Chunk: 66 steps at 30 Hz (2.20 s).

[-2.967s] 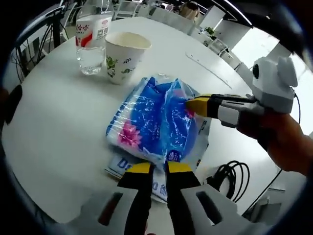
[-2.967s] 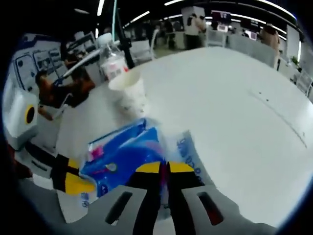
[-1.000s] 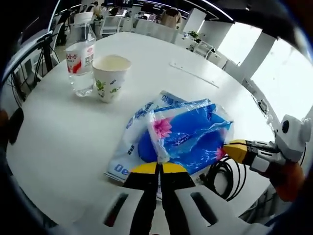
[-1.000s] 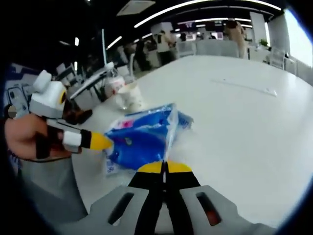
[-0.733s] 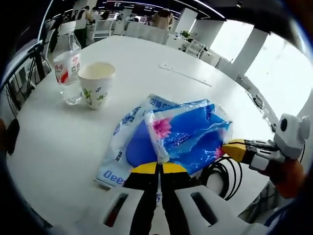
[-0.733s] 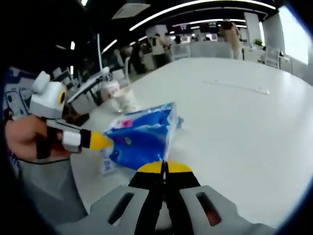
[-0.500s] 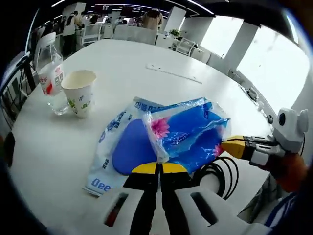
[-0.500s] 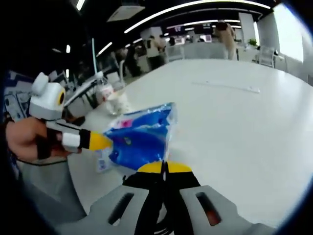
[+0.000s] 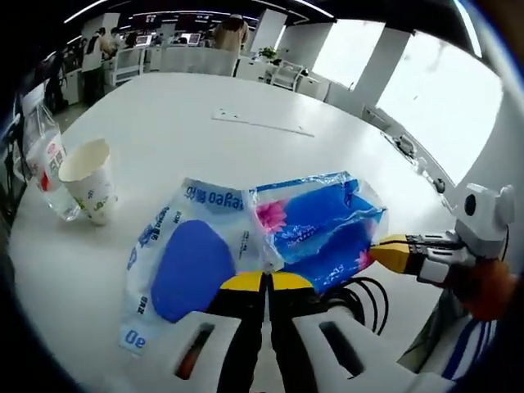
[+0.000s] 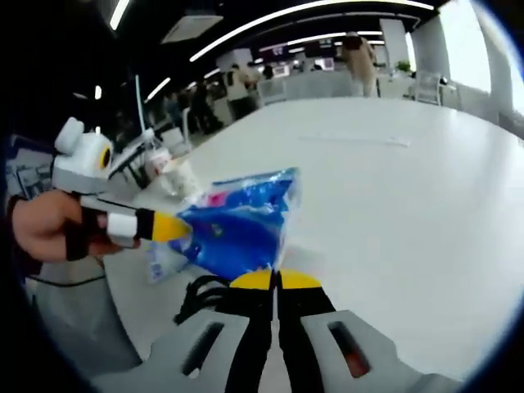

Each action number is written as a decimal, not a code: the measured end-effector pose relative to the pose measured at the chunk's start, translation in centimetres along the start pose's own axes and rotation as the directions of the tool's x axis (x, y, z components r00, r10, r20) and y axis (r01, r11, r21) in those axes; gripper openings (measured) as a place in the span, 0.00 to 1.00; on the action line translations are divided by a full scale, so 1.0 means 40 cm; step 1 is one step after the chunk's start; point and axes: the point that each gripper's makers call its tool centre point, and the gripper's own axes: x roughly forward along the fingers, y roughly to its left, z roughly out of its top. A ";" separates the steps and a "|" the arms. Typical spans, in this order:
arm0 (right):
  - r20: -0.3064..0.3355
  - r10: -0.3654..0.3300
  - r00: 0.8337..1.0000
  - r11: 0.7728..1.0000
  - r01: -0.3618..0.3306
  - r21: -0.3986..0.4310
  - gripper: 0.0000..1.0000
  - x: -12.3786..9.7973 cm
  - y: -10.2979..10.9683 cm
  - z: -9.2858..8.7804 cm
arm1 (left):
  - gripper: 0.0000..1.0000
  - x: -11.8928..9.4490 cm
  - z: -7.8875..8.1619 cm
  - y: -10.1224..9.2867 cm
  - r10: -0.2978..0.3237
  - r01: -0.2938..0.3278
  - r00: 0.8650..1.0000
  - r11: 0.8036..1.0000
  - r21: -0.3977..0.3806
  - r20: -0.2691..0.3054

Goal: Arrange the tabletop items into an orderly group along one side of the table until the central work area is clear of visible clutter.

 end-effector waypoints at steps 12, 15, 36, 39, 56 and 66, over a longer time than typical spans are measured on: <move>-0.008 -0.046 0.999 0.998 0.046 0.039 0.00 -0.014 -0.055 -0.022 | 0.00 0.053 0.022 -0.045 -0.050 0.051 0.999 0.998 0.039 -0.014; -0.010 -0.059 0.998 0.997 0.060 0.054 0.00 -0.011 -0.074 -0.021 | 0.00 0.072 0.031 -0.051 -0.061 0.062 0.998 0.997 0.039 -0.016; -0.060 -0.115 0.992 0.989 0.120 0.086 0.00 0.022 -0.171 -0.028 | 0.00 0.178 0.038 -0.075 -0.086 0.087 0.995 0.996 0.020 -0.060; -0.075 -0.117 0.990 0.988 0.123 0.090 0.00 0.028 -0.174 -0.036 | 0.00 0.192 0.024 -0.070 -0.075 0.076 0.994 0.997 0.011 -0.083; -0.106 -0.147 0.983 0.969 0.165 0.184 0.00 0.046 -0.212 -0.054 | 0.00 0.236 0.040 -0.075 -0.081 0.076 0.994 0.995 -0.058 -0.079; -0.100 -0.166 0.981 0.954 0.185 0.236 0.00 0.066 -0.237 -0.042 | 0.06 0.249 0.067 -0.075 -0.102 0.097 0.993 0.992 -0.085 -0.054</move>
